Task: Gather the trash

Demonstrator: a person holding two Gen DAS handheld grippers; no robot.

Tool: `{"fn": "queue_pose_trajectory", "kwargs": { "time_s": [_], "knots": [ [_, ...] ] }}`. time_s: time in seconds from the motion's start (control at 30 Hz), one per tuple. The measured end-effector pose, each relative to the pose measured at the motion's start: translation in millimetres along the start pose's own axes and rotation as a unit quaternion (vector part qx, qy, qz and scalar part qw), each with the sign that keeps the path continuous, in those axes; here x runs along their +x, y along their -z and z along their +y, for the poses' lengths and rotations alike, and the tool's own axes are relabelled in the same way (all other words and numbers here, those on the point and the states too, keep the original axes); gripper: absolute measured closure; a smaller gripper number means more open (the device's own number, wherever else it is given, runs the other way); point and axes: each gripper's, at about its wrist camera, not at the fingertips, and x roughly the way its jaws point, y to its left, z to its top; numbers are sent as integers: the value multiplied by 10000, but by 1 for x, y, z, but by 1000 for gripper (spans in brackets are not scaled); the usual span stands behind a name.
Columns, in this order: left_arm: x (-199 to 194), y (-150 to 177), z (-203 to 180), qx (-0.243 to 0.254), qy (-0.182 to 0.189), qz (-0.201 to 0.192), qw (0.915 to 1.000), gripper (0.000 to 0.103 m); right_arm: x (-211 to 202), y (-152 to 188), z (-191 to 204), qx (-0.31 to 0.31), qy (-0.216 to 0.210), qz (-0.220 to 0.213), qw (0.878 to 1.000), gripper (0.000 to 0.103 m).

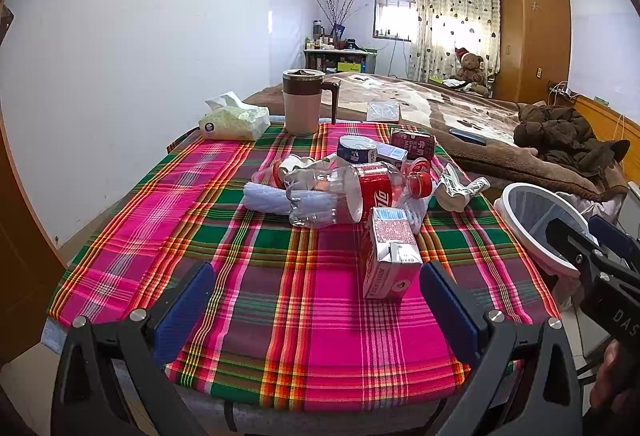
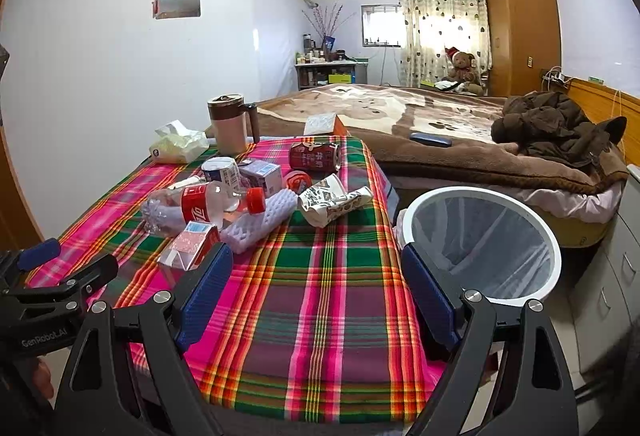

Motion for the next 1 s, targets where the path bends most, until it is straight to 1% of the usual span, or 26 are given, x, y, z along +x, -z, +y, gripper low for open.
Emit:
{"fn": "queue_pose_trajectory", "kwargs": {
  "time_s": [1.0],
  "knots": [
    [0,2,0,-5,11,12,10000,0,-1,0,-2,2,10,-33,10000,15]
  ]
}}
